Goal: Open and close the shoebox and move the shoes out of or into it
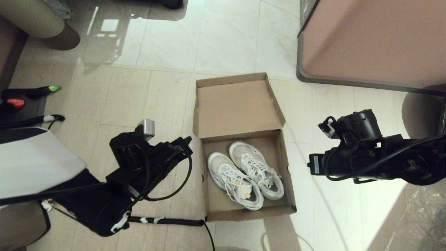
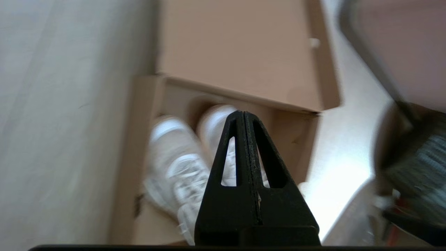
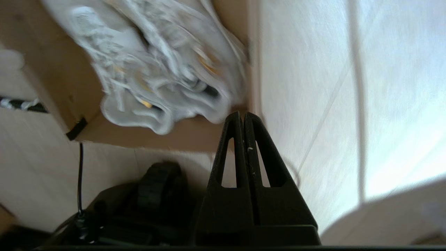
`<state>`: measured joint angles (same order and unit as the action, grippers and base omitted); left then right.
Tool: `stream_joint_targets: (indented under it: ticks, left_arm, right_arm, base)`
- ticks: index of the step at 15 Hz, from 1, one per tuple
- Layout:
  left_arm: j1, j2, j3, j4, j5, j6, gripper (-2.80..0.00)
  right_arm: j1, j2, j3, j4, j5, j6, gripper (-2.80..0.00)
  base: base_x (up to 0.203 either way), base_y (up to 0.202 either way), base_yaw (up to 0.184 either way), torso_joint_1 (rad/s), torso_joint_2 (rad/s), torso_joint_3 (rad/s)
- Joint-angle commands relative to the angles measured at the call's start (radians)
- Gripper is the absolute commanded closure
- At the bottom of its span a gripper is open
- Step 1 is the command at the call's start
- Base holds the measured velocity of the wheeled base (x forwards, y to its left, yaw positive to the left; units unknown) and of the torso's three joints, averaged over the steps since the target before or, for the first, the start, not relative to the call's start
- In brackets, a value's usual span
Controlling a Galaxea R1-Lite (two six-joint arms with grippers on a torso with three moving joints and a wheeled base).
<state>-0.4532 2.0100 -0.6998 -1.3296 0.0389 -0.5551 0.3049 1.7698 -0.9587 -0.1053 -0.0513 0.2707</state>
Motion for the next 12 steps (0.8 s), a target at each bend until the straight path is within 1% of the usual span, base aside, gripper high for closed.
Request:
stream_joint_targets:
  ticks: [1,2,4,5,7,9,12]
  left_arm:
    - [0.011,0.028,-0.051,0.003,-0.023,-0.005,0.0]
    - [0.016,0.044,-0.1,0.031,-0.029,-0.006,0.0]
    - [0.027,0.107,-0.186,0.066,-0.02,-0.006,0.0]
    - [0.028,0.118,-0.21,0.076,-0.01,-0.005,0.0]
    - [0.042,0.137,-0.223,0.089,-0.01,-0.005,0.0]
    - [0.063,0.147,-0.246,0.128,-0.001,-0.005,0.0]
    - [0.061,0.197,-0.25,0.124,0.007,0.002,0.0]
  right_arm:
    - [-0.014,-0.008,0.048,-0.002,0.0,0.053,0.0]
    - [-0.017,-0.001,0.073,-0.004,0.001,0.089,0.0]
    - [-0.042,0.077,0.06,-0.017,0.008,0.094,0.0]
    - [-0.057,0.124,0.046,-0.045,0.016,0.094,0.0]
    - [-0.082,0.22,0.007,-0.127,0.047,0.097,0.0]
    - [-0.087,0.316,-0.043,-0.193,0.065,0.096,0.0]
    - [-0.098,0.427,-0.141,-0.243,0.068,0.091,0.0]
  base:
    - [0.0,0.0,0.0,0.0,0.0,0.0]
    - [0.0,0.0,0.0,0.0,0.0,0.0]
    - [0.0,0.0,0.0,0.0,0.0,0.0]
    - [0.0,0.0,0.0,0.0,0.0,0.0]
    - [0.0,0.0,0.0,0.0,0.0,0.0]
    - [0.0,0.0,0.0,0.0,0.0,0.0]
    - [0.0,0.0,0.0,0.0,0.0,0.0]
